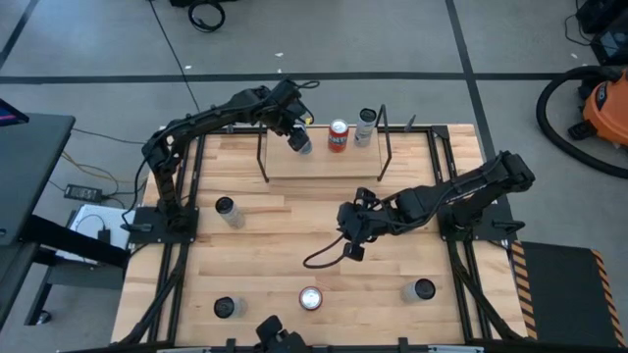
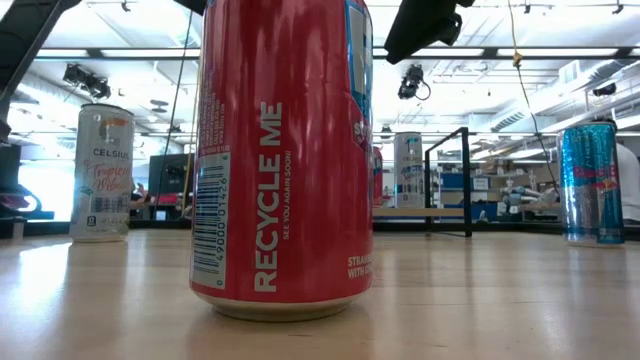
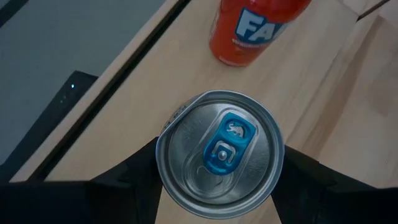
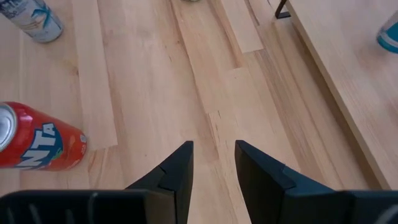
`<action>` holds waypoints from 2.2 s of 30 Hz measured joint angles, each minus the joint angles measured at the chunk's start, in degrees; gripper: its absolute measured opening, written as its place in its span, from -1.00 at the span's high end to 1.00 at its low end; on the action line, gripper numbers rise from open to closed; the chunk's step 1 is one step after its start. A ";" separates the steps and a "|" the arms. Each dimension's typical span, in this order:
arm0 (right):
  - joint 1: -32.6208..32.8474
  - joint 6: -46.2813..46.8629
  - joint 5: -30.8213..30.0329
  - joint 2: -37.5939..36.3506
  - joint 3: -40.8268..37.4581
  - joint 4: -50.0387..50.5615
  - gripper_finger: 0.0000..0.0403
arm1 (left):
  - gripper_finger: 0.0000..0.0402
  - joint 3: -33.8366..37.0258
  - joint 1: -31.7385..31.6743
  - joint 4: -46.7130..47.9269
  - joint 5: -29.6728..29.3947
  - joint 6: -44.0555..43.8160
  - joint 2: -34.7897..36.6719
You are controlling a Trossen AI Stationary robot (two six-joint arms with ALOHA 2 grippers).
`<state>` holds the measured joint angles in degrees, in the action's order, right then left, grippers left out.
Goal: Place canned beverage on shelf
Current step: Put the top blue soda can on the shelf
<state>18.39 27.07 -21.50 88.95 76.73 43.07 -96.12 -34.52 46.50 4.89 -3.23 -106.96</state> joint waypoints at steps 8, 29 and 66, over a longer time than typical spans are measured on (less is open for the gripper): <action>0.05 0.00 -0.07 -0.02 0.00 -0.23 0.37 | -0.19 0.00 0.06 1.08 0.02 0.75 -0.62; 0.03 -0.07 0.00 -0.02 0.00 -0.59 0.37 | -0.21 -0.20 -0.44 0.44 0.02 0.96 -2.23; 0.99 0.22 0.11 -0.02 0.00 -0.57 0.37 | -0.43 -10.72 -0.51 7.77 2.53 3.13 -2.08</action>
<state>19.38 27.29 -21.39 88.92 76.73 42.50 -106.84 -35.03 54.27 7.42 -0.10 -109.03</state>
